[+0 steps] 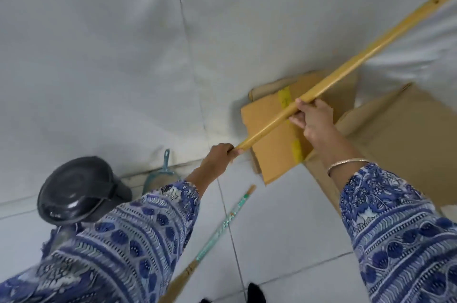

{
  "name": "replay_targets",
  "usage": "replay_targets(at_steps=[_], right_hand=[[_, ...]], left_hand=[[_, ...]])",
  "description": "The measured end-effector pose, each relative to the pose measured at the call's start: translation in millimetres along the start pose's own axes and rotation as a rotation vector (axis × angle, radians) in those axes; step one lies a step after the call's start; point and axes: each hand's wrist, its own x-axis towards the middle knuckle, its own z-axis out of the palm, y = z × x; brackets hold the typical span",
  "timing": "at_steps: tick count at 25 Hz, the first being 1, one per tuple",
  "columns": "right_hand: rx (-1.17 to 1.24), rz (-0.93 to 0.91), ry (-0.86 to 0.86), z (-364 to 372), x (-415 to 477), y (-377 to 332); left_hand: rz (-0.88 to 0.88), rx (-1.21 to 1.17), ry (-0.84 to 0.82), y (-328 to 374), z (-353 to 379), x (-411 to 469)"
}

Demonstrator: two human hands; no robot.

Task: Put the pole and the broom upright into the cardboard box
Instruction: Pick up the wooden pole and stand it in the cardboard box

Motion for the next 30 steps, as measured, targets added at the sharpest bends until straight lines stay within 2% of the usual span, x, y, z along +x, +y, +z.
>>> replay_targets(at_steps=[6, 13, 21, 26, 30], right_hand=[[-0.037, -0.236, -0.149, 27.0, -80.2, -187.5], [-0.048, -0.447, -0.234, 21.8, -136.8, -310.2], [-0.022, -0.55, -0.355, -41.3, -145.4, -393.1], [0.014, -0.637, -0.462, -108.4, -155.2, -469.1], [-0.01, -0.708, -0.494, -163.5, -160.9, -511.9]], left_hand=[[0.183, -0.031, 0.147, 120.1, -99.4, -53.6], [0.349, -0.117, 0.32, 212.5, -144.3, -102.3], [0.352, -0.171, 0.47, 314.5, -130.8, -142.5], [0.44, -0.166, 0.618, 410.2, -113.3, -166.7], [0.515, -0.164, 0.65, 469.7, -86.6, -170.9]])
